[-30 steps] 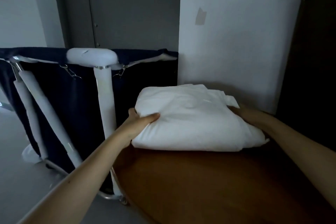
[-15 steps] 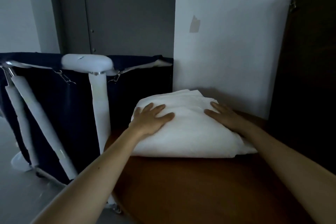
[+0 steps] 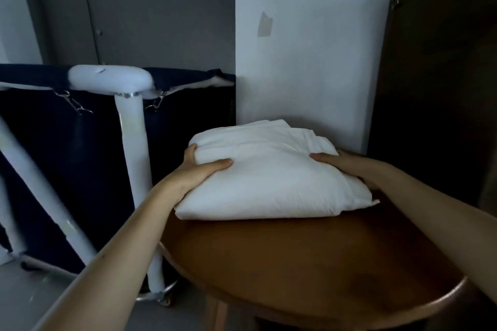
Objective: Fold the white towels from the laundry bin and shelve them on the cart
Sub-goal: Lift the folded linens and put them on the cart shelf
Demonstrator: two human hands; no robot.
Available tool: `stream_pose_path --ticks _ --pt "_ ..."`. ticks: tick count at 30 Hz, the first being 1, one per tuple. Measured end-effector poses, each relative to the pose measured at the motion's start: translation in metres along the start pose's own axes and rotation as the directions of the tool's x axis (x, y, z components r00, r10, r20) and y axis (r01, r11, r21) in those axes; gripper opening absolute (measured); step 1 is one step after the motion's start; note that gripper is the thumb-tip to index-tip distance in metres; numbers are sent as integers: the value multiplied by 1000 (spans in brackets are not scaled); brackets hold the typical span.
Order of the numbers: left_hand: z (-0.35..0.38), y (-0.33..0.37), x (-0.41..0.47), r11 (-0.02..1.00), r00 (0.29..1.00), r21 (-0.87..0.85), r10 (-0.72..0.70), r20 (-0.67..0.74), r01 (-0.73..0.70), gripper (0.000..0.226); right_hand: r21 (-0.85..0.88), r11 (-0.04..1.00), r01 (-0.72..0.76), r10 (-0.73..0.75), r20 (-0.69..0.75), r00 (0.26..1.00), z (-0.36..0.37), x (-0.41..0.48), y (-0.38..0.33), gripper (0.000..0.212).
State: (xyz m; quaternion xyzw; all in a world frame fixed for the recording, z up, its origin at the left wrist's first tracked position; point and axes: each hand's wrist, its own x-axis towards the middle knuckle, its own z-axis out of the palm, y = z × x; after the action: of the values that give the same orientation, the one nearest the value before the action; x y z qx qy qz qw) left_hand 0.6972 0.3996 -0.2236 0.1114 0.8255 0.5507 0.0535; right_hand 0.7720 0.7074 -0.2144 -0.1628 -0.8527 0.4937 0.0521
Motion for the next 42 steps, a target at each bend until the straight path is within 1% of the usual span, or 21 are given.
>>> stream_pose_path --ticks 2,3,5,7,9,11,15,18,21,23,25,27,28,30,31,33,34,36,38,40,42 --pt "4 -1 -12 1000 1000 -2 0 8 0 103 -19 1000 20 -21 -12 1000 0 -10 6 109" --pt "6 -2 -18 1000 1000 -7 1 11 -1 104 -18 999 27 -27 -11 1000 1 -16 8 109" --pt "7 -1 -33 1000 1000 -21 -2 9 2 105 -5 1000 27 -27 -26 999 0 -27 10 100" --pt "6 3 -51 999 1000 -36 -23 15 24 104 11 999 40 -40 -5 999 0 -42 10 93" --pt "8 9 -76 997 998 -49 -55 3 56 102 31 999 40 -42 42 998 -5 -60 8 83" --pt "15 12 -102 996 997 -53 -73 -37 71 100 59 998 19 -24 88 996 -12 -79 10 76" --pt "27 22 -149 992 988 -69 -109 -106 102 101 73 997 37 -47 142 989 -28 -111 13 76" --pt "35 26 -179 990 981 -75 -130 -147 120 104 80 993 90 -100 137 985 -37 -131 19 71" --pt "42 30 -210 989 974 -76 -135 -180 123 105 61 984 166 -174 163 971 -38 -159 22 62" --pt "44 31 -227 988 971 -77 -144 -192 132 104 23 983 183 -184 160 970 -38 -173 24 69" --pt "49 27 -242 989 969 -91 -132 -207 116 103 -6 983 183 -180 137 974 -38 -187 27 83" --pt "52 18 -250 993 970 -84 -101 -220 85 103 -8 986 167 -165 108 980 -37 -198 33 95" --pt "54 13 -252 994 971 -75 -92 -220 77 105 -14 987 159 -157 97 983 -36 -204 36 94" --pt "54 9 -253 997 977 -57 -61 -202 51 120 -10 987 159 -158 66 985 -35 -213 38 82" --pt "53 10 -248 998 980 -49 -33 -195 24 129 1 983 182 -182 33 983 -36 -215 38 74" --pt "49 13 -236 997 978 -46 50 -200 -61 133 -10 971 240 -241 -47 969 -37 -218 31 71" --pt "48 11 -233 992 973 -52 105 -204 -118 131 -11 969 247 -247 -92 965 -36 -223 30 72" --pt "48 4 -230 963 949 -89 229 -216 -253 119 30 962 271 -263 -163 951 -31 -236 35 72" --pt "55 -14 -243 941 925 -75 307 -224 -330 112 65 964 259 -246 -157 956 -16 -259 53 68" --pt "59 -31 -260 913 888 4 399 -229 -409 109 104 967 232 -210 -189 959 1 -286 78 60" --pt "66 -34 -280 888 868 113 459 -187 -445 107 184 960 209 -158 -256 954 13 -314 102 50"
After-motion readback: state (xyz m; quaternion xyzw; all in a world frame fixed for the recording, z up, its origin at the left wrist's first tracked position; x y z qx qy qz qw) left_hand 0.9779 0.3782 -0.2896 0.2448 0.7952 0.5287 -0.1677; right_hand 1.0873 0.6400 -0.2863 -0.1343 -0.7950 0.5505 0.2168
